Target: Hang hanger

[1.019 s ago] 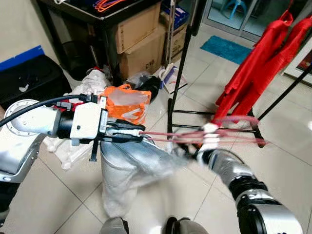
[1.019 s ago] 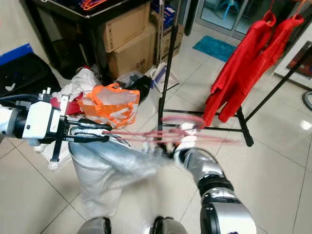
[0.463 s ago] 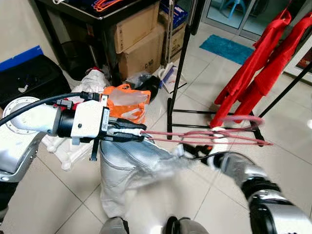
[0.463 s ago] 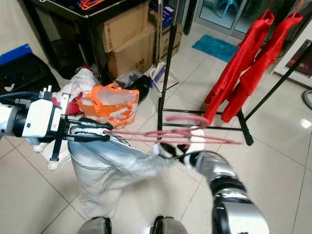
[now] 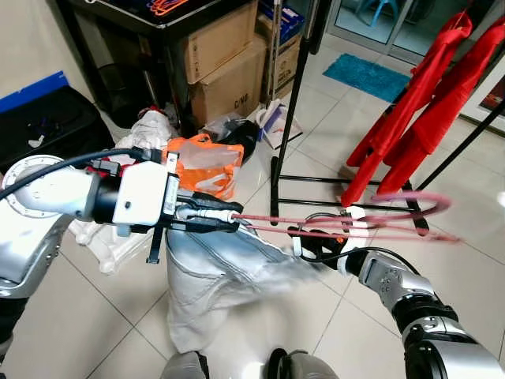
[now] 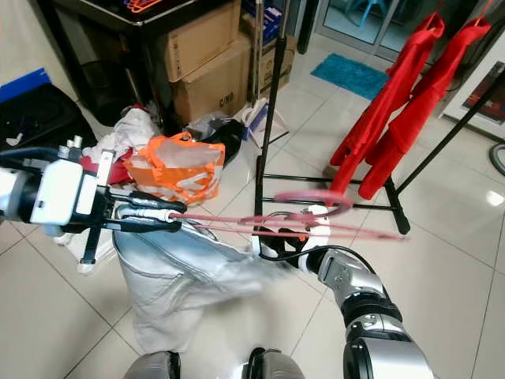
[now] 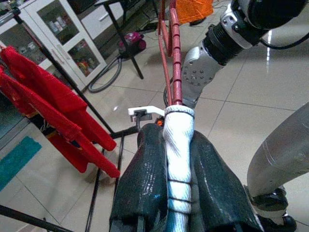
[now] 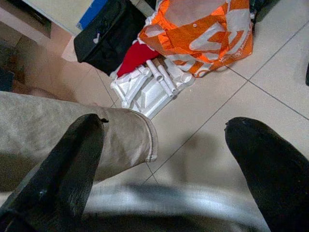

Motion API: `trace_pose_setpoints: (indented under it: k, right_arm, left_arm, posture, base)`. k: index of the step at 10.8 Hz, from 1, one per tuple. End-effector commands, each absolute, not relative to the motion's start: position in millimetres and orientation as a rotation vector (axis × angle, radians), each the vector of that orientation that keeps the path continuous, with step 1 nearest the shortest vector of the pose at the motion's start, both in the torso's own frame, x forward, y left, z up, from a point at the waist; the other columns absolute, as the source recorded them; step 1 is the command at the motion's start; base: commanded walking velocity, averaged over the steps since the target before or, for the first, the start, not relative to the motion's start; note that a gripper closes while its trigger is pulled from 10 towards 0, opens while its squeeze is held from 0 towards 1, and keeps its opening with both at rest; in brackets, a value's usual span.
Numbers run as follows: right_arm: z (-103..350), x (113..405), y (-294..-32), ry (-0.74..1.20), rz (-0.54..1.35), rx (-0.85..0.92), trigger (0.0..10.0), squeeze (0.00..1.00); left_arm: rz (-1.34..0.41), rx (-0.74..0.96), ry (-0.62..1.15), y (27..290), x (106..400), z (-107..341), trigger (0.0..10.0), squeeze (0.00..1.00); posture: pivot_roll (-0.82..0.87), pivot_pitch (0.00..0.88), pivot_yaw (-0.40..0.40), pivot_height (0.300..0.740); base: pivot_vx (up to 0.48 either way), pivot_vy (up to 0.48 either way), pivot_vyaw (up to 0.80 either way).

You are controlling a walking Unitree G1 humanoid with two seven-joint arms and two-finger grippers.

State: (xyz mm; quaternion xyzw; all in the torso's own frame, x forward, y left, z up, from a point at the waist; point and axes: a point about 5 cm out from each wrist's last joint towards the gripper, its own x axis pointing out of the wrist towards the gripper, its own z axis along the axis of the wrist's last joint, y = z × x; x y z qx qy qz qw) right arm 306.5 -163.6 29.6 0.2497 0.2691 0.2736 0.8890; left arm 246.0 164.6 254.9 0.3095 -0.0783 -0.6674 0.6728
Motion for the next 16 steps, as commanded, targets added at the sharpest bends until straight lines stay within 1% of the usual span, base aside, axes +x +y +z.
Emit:
trace_pose_setpoints:
  k: [1, 3, 4, 6, 7, 8, 10, 11, 14, 16]
  right_arm:
    - [29.1, 303.4, -169.2, 0.542, 0.576, 0.513, 10.0, 1.0]
    - [32.1, 298.3, -177.9, 0.511, 0.636, 0.512, 10.0, 1.0]
    - [36.8, 293.7, -182.0, 0.474, 0.706, 0.527, 10.0, 1.0]
    - [39.8, 288.9, -181.6, 0.444, 0.772, 0.502, 10.0, 1.0]
    - [38.4, 287.1, -178.8, 0.439, 0.789, 0.457, 10.0, 0.91]
    - [36.5, 286.9, -175.6, 0.438, 0.784, 0.414, 10.0, 0.0]
    - [34.6, 288.4, -173.5, 0.437, 0.746, 0.367, 10.0, 0.0]
    - [33.8, 287.1, -173.4, 0.439, 0.757, 0.353, 10.0, 0.0]
    - [22.3, 272.9, -173.4, 0.491, 0.834, 0.238, 10.0, 0.0]
    - [19.7, 272.5, -171.8, 0.49, 0.826, 0.198, 10.0, 0.0]
  left_arm:
    - [-1.487, 0.744, -0.24, 165.1, 242.7, 269.8, 10.0, 0.0]
    - [-1.486, 0.75, -0.233, 167.0, 241.3, 269.9, 10.0, 0.0]
    - [-1.491, 0.746, -0.237, 166.3, 240.2, 271.0, 10.0, 0.0]
    - [-1.497, 0.741, -0.242, 165.8, 238.9, 272.3, 10.0, 0.0]
    - [-1.5, 0.739, -0.247, 164.8, 238.9, 273.5, 10.0, 0.0]
    - [-1.502, 0.738, -0.25, 164.4, 238.8, 274.4, 10.0, 0.0]
    - [-1.504, 0.738, -0.251, 164.5, 238.2, 275.7, 10.0, 0.0]
    - [-1.504, 0.739, -0.252, 164.3, 237.6, 276.0, 10.0, 0.0]
    - [-1.503, 0.736, -0.266, 162.7, 236.5, 280.2, 10.0, 0.0]
    - [-1.506, 0.733, -0.274, 162.1, 236.0, 281.5, 10.0, 0.0]
  posture:
    - [0.13, 0.168, -0.053, 0.74]
    - [0.13, 0.163, -0.052, 0.74]
    - [0.13, 0.16, -0.051, 0.74]
    - [0.13, 0.16, -0.05, 0.74]
    - [0.13, 0.16, -0.048, 0.74]
    - [0.14, 0.164, -0.047, 0.74]
    - [0.14, 0.168, -0.046, 0.74]
    - [0.14, 0.17, -0.046, 0.74]
    - [0.14, 0.174, -0.047, 0.74]
    - [0.14, 0.174, -0.045, 0.74]
  base:
    - [0.0, 0.0, 0.0]
    - [0.0, 0.0, 0.0]
    - [0.0, 0.0, 0.0]
    - [0.0, 0.0, 0.0]
    - [0.0, 0.0, 0.0]
    - [0.0, 0.0, 0.0]
    - [0.0, 0.0, 0.0]
    - [0.0, 0.0, 0.0]
    - [0.0, 0.0, 0.0]
    - [0.0, 0.0, 0.0]
